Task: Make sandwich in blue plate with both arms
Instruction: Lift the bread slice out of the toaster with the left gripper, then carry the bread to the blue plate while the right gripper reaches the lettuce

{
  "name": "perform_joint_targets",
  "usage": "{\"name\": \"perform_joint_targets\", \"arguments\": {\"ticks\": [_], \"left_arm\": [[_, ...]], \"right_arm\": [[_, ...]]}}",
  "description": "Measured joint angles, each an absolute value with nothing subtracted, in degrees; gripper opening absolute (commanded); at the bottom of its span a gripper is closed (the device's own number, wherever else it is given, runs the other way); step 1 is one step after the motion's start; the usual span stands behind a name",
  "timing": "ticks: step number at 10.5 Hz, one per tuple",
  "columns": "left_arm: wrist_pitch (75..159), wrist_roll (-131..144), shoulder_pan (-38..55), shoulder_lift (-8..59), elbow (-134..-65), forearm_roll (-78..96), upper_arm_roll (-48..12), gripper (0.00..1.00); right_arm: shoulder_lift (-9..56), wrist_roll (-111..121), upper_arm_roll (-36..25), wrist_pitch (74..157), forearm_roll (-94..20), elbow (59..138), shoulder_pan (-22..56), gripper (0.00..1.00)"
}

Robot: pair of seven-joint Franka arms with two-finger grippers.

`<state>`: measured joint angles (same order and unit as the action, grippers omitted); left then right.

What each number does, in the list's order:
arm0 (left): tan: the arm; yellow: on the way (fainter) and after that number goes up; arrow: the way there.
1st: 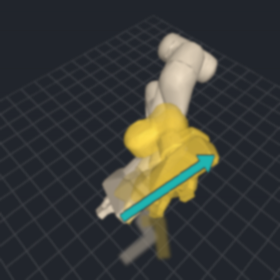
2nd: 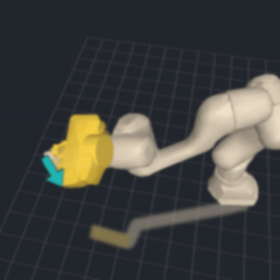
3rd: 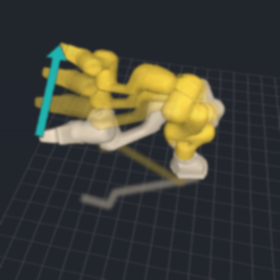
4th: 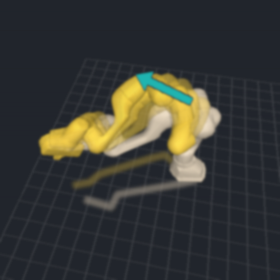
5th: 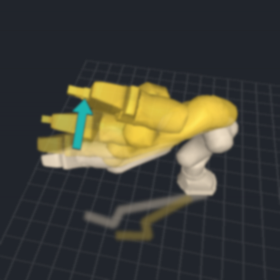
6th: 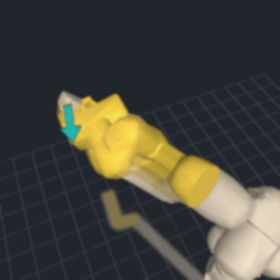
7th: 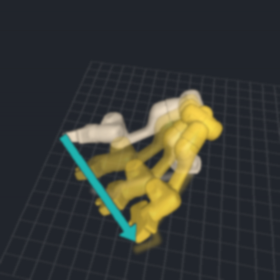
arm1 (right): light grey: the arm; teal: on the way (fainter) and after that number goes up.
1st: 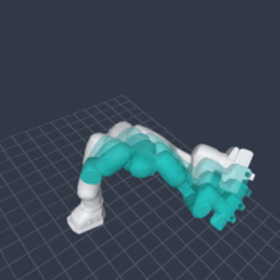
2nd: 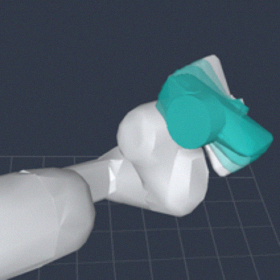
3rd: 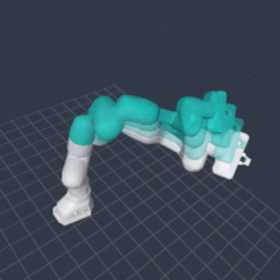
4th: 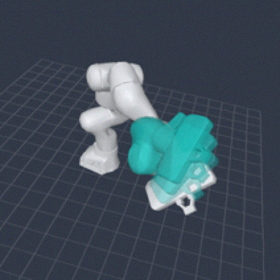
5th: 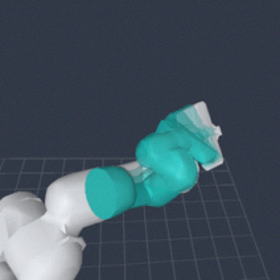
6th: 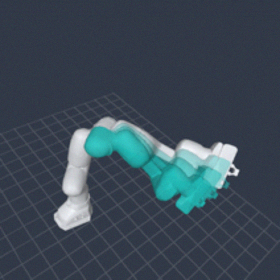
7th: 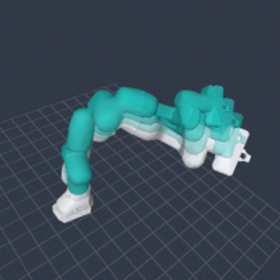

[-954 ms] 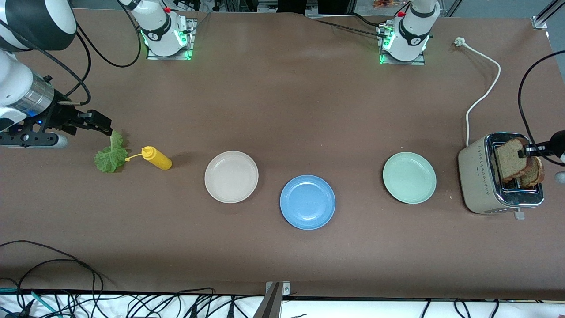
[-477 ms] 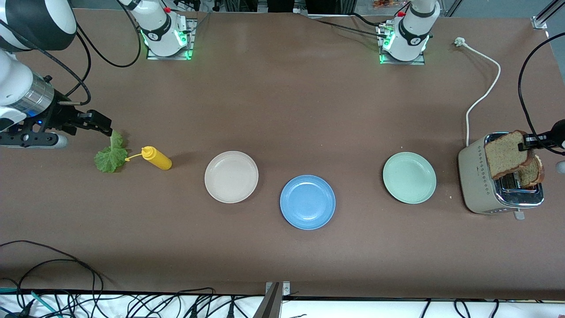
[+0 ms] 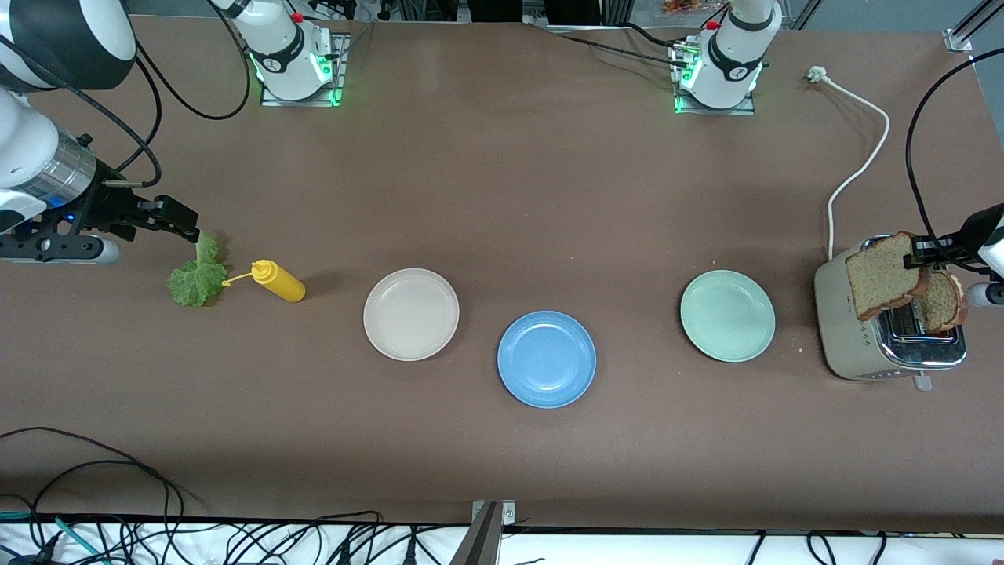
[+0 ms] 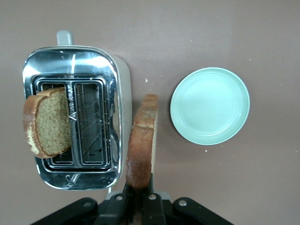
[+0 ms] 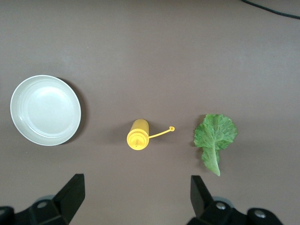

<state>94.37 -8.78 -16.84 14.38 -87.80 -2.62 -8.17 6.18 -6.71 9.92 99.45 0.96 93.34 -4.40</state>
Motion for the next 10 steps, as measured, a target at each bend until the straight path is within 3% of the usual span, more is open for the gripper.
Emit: {"name": "perform_joint_targets", "arguments": {"ticks": [5, 10], "left_arm": [[91.01, -8.63, -15.66, 9.24, -88.47, 8.24, -8.18, 0.00], [93.94, -8.37, -11.17, 14.71, -93.99, 25.05, -8.27, 0.00]], "right_arm": [[6.18, -6.71, 9.92, 100.68, 1.06, 93.34, -4.40, 1.00], [6.13, -6.65, 10.00, 100.69, 1.61, 93.32, -4.36, 1.00]]}}
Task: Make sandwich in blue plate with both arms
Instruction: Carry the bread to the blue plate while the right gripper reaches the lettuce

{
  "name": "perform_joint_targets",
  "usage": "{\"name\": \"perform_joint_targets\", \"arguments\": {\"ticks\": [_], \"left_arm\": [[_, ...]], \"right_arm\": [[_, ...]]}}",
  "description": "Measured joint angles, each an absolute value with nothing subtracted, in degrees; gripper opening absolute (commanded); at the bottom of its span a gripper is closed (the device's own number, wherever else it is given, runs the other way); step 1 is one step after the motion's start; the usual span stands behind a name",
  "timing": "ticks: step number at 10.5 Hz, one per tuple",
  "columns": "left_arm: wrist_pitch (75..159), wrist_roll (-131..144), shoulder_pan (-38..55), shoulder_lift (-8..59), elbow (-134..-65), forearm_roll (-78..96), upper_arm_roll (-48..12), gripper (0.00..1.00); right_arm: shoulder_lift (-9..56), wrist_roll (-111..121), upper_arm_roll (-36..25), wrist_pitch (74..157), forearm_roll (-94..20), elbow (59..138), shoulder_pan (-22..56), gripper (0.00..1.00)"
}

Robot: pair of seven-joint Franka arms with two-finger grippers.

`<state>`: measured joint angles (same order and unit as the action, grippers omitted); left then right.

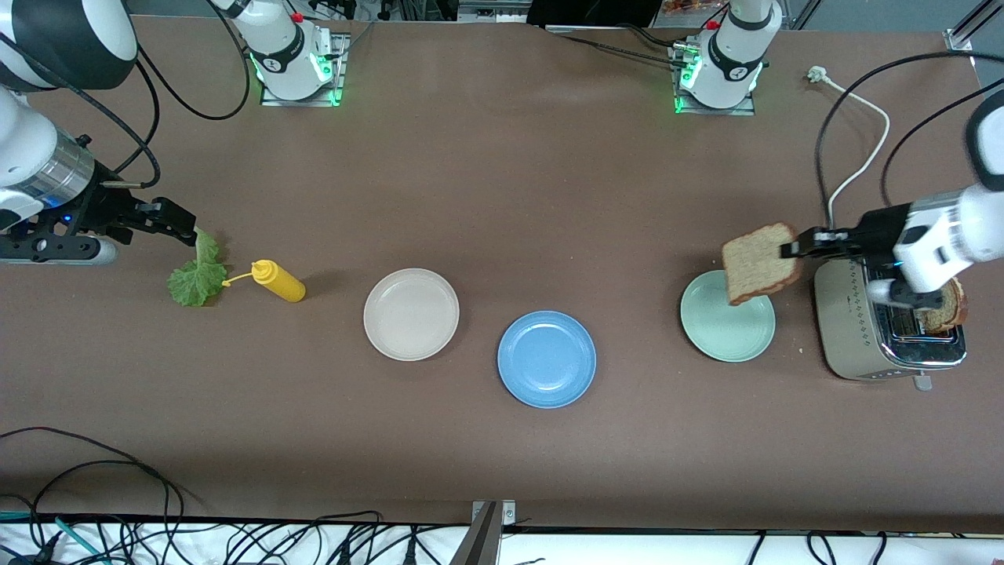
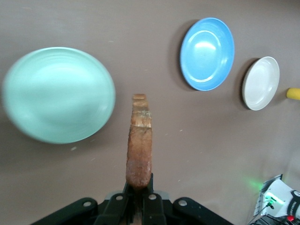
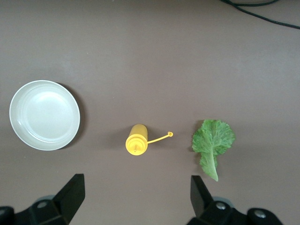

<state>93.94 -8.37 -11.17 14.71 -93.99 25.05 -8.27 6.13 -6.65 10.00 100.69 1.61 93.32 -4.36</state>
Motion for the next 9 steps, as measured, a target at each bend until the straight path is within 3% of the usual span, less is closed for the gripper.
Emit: {"name": "perform_joint_targets", "arguments": {"ticks": [9], "left_arm": [[118.28, -8.05, 10.12, 32.13, -93.99, 45.78, -8.34, 0.00]], "right_arm": [[7.91, -6.62, 10.70, 101.14, 1.80, 93.68, -3.18, 1.00]]}}
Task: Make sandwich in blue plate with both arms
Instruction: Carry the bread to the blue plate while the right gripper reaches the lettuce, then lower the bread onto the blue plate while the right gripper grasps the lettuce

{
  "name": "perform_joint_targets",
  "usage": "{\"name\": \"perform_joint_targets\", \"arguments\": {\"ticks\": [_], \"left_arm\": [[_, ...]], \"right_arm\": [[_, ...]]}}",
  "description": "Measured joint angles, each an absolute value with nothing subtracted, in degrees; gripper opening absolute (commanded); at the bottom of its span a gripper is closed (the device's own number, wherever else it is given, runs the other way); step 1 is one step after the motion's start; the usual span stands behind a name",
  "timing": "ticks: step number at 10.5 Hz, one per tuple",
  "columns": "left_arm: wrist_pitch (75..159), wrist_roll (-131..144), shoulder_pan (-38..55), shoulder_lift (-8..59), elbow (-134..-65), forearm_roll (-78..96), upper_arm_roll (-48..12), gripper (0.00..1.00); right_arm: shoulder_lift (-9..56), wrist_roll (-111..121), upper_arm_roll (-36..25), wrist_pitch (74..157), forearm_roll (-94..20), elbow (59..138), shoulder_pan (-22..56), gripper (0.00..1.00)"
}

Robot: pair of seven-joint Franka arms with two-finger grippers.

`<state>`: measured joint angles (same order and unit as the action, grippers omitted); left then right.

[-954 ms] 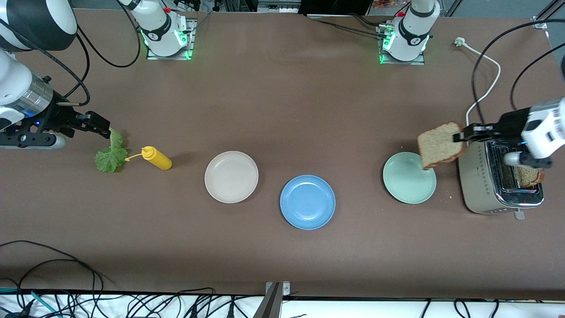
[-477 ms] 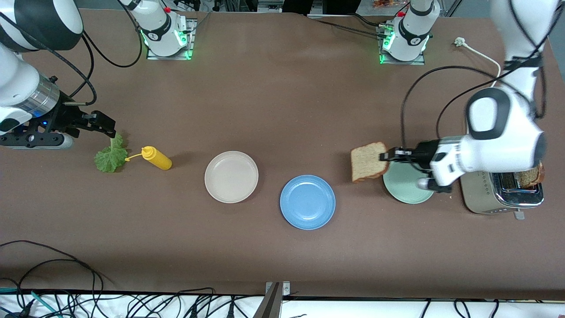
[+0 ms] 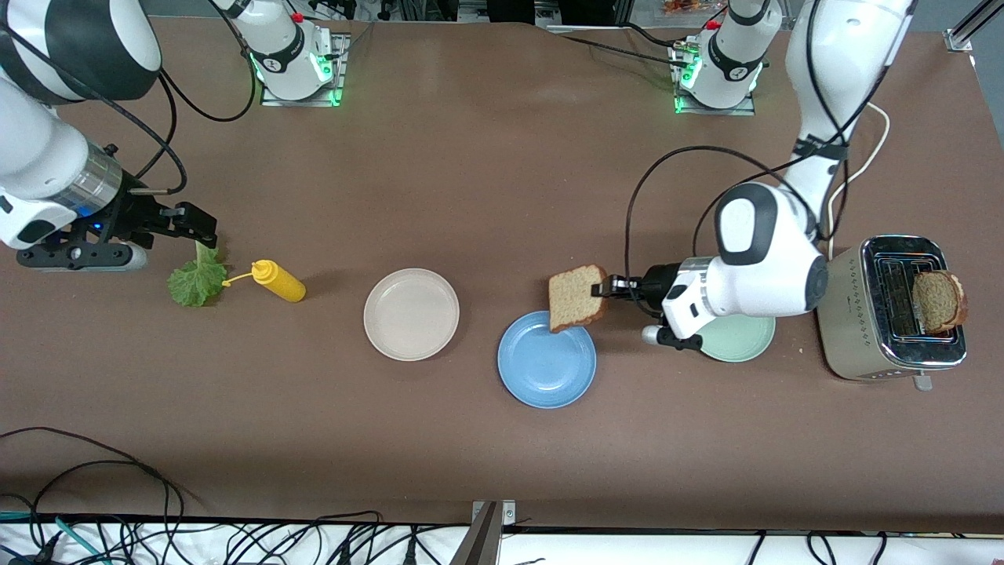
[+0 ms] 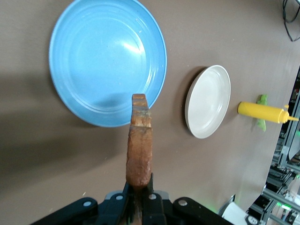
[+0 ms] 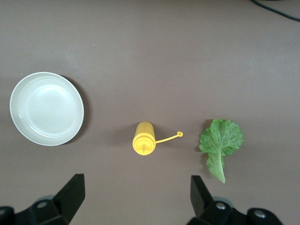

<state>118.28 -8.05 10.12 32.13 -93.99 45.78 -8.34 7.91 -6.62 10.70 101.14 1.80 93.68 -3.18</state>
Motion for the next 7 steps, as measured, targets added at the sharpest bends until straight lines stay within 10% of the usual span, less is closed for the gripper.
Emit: {"name": "perform_joint_targets", "arguments": {"ticks": [7], "left_arm": [[123.94, -7.02, 13.49, 39.60, -85.46, 52.73, -7.40, 0.00]], "right_arm": [[13.38, -4.24, 5.61, 101.36, 8.86, 97.34, -4.07, 1.00]]}}
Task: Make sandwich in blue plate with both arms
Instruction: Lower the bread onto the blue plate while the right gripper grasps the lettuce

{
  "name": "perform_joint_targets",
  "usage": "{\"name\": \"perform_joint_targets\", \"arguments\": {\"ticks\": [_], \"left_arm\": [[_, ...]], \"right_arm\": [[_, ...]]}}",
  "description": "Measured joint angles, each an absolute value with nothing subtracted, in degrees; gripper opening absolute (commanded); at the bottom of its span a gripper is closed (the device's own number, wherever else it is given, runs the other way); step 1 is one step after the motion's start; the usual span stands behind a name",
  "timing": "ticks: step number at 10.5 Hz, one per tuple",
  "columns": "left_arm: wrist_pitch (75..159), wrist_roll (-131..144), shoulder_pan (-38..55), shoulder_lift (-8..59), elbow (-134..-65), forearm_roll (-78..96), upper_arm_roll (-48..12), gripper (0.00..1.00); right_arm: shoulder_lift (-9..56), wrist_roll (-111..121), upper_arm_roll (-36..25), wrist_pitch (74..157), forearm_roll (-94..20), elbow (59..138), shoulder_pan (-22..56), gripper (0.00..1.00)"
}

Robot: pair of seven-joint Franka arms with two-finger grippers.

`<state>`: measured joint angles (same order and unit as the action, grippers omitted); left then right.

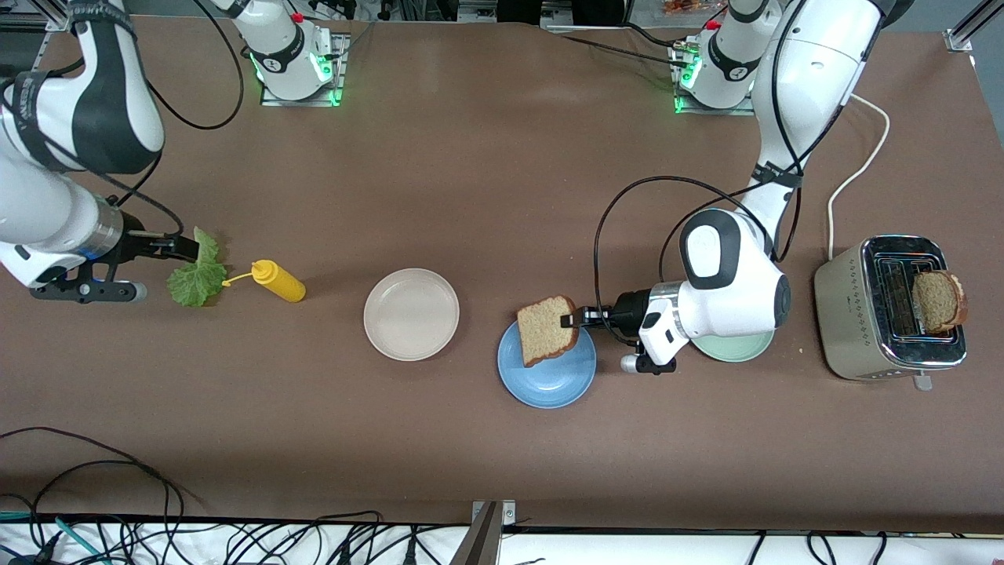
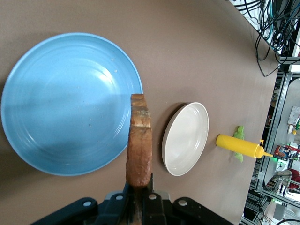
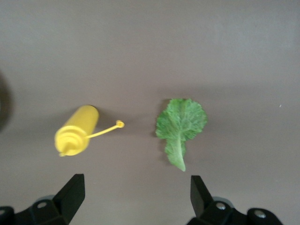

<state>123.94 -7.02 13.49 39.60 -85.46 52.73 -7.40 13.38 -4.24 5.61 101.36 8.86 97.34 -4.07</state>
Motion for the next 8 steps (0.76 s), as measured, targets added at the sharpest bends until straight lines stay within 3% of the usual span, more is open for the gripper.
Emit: {"name": "perform_joint_targets", "arguments": {"ticks": [3, 8], "left_arm": [[126.60, -7.10, 13.88, 41.28, -85.01, 52.73, -7.35, 0.00], [128.66, -9.99, 14.02, 43.08, -84.38, 52.73, -7.29, 0.00]], "right_arm": [[16.66, 0.06, 1.34, 105.57, 8.87, 100.27, -4.43, 1.00], [19.69, 3.83, -1.60, 123.59, 8.87, 111.85, -5.83, 1.00]]}}
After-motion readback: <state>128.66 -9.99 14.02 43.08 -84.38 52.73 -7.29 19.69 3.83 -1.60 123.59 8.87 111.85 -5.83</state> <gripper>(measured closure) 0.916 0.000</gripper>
